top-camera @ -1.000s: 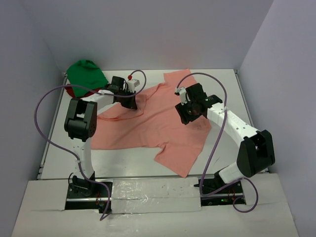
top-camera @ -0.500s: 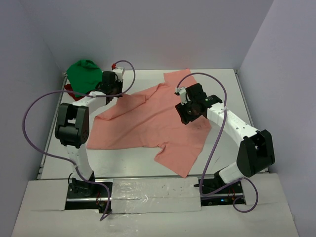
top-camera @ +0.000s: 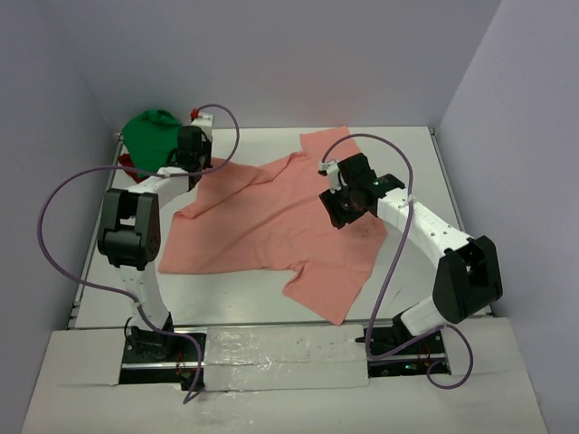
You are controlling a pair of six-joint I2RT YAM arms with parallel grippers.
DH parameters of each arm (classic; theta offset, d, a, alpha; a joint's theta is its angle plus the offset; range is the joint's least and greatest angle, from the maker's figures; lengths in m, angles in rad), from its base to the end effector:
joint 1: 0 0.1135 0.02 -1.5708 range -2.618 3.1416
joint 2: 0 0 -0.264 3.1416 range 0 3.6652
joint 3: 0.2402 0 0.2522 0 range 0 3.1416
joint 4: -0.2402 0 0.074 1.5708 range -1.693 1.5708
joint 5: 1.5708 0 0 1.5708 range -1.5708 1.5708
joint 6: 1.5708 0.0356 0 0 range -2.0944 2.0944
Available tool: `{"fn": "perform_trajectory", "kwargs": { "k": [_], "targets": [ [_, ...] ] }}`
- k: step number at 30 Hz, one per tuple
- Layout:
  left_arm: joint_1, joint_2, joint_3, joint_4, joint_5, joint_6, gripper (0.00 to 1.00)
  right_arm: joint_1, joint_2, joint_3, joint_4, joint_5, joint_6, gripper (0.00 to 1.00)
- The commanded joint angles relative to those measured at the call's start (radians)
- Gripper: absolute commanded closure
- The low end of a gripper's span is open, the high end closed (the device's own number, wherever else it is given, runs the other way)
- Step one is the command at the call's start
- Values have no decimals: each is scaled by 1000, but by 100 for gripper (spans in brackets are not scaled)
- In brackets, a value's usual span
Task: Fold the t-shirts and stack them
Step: Flatten out the tshirt, then grap the side of the flattened tshirt furthest away from the robot with both arms
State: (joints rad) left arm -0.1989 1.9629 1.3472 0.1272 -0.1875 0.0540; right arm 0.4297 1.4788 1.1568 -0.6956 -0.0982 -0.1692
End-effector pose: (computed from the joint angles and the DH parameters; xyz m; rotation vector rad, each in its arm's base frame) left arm 0.4441 -0.0828 0.2138 0.1435 2.0465 0.1030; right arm 0.2755 0.1301 0.2627 -0.8007 2.4706 0.2223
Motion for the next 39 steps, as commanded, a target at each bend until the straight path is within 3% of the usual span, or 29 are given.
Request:
{"fn": "perform_trajectory", "kwargs": {
  "k": [1,11,18,25,30,35,39],
  "targets": [
    [16,-36,66,101,-47,49,100,9,14,-9,37,0,-3,45],
    [21,4,208,78,-30,73,100,-48,208,89,215,97,-79,41],
    [21,16,199,103,-43,90,100,-216,512,513,159,-11,19,41],
    [21,24,179,117,-38,84,100,-250,693,753,194,31,19,41],
    [21,27,168,114,-32,72,100,-292,834,932,177,-72,80,40],
    [21,18,161,107,-30,67,100,-309,1023,1236,45,1,168,40],
    [19,8,152,106,-29,66,100,-345,1048,1255,74,74,256,39]
  ]
}}
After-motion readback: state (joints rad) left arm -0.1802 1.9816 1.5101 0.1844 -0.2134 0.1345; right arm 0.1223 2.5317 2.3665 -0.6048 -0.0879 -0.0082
